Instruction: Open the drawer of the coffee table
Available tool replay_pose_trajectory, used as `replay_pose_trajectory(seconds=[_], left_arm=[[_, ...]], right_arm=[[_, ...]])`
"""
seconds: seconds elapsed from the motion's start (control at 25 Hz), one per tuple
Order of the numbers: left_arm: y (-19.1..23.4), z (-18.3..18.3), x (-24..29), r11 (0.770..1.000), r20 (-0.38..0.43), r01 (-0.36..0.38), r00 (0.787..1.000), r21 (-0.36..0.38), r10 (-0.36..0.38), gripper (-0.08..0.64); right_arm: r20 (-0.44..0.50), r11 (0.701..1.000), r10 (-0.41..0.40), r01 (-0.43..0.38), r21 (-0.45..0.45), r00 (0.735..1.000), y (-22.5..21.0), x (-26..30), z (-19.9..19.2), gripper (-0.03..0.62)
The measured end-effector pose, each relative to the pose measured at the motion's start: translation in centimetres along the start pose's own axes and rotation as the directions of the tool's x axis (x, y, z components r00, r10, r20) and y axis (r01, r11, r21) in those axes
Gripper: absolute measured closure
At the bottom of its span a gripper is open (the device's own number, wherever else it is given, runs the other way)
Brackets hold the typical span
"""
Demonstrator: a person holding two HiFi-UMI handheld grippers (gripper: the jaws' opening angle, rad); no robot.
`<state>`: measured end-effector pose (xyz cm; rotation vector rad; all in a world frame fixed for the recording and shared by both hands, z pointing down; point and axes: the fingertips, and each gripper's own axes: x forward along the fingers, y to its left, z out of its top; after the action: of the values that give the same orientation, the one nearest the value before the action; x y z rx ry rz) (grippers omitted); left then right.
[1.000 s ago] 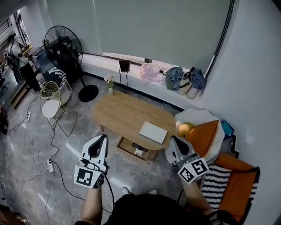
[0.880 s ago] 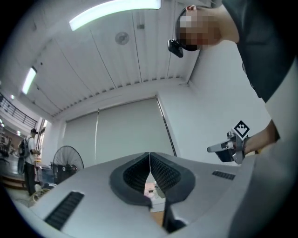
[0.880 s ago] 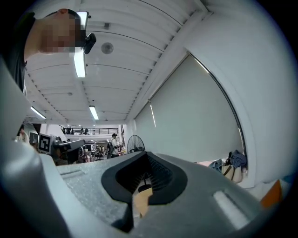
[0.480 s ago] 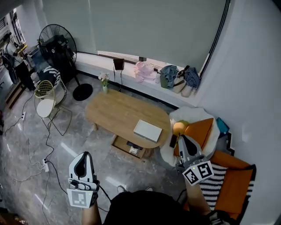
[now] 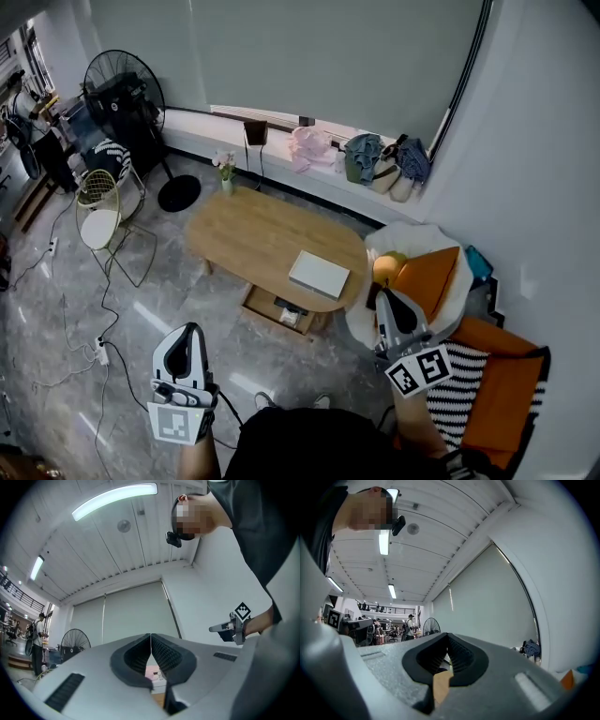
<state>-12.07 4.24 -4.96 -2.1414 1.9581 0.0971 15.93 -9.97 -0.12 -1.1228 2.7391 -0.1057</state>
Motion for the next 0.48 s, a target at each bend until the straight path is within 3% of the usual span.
replay_pose_trajectory(seconds=[0.48], left_arm=[[-0.5, -0.1, 0.4, 0.997, 0.013, 0.058, 0.998, -0.046, -0.057, 0.549]], right_arm=[[-0.042, 1.0, 0.015, -0.016, -0.024, 0.999, 2.5, 0.3, -0.4, 0.588]])
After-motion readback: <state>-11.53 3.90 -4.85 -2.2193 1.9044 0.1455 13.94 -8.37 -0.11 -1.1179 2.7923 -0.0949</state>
